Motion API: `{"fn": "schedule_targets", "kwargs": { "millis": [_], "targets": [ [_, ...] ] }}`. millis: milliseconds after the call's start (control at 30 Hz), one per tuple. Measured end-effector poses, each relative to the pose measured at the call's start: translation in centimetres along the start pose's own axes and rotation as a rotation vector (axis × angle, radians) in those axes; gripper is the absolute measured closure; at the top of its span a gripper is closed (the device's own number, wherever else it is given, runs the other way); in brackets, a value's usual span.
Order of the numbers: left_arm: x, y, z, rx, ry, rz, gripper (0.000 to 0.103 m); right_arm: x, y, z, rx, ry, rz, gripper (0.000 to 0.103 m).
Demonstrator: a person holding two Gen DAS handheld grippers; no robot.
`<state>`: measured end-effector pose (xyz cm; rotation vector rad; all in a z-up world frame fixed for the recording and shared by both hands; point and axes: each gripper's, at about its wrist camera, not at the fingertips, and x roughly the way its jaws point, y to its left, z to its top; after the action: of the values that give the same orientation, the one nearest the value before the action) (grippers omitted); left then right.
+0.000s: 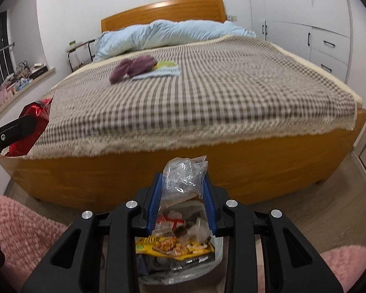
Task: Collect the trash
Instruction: 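Carry the red packet and clear wrapper toward the floor bin with both grippers, then lower the red packet and clear wrapper into the bin with both grippers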
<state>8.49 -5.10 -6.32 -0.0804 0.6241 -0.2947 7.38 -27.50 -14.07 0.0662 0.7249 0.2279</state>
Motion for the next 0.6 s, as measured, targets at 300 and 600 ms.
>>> {"fn": "schedule_targets", "kwargs": {
  "millis": [300,600],
  "targets": [
    [1.8,0.2,-4.4,-0.005,0.093,-0.018,0.051,1.3,1.3,-3.0,-0.037,0.073,0.013,0.071],
    [4.9,1.1,-9.4,0.001,0.214,-0.023,0.051,3.2,1.6,-5.0,-0.048,0.141,0.020,0.071]
  ]
}}
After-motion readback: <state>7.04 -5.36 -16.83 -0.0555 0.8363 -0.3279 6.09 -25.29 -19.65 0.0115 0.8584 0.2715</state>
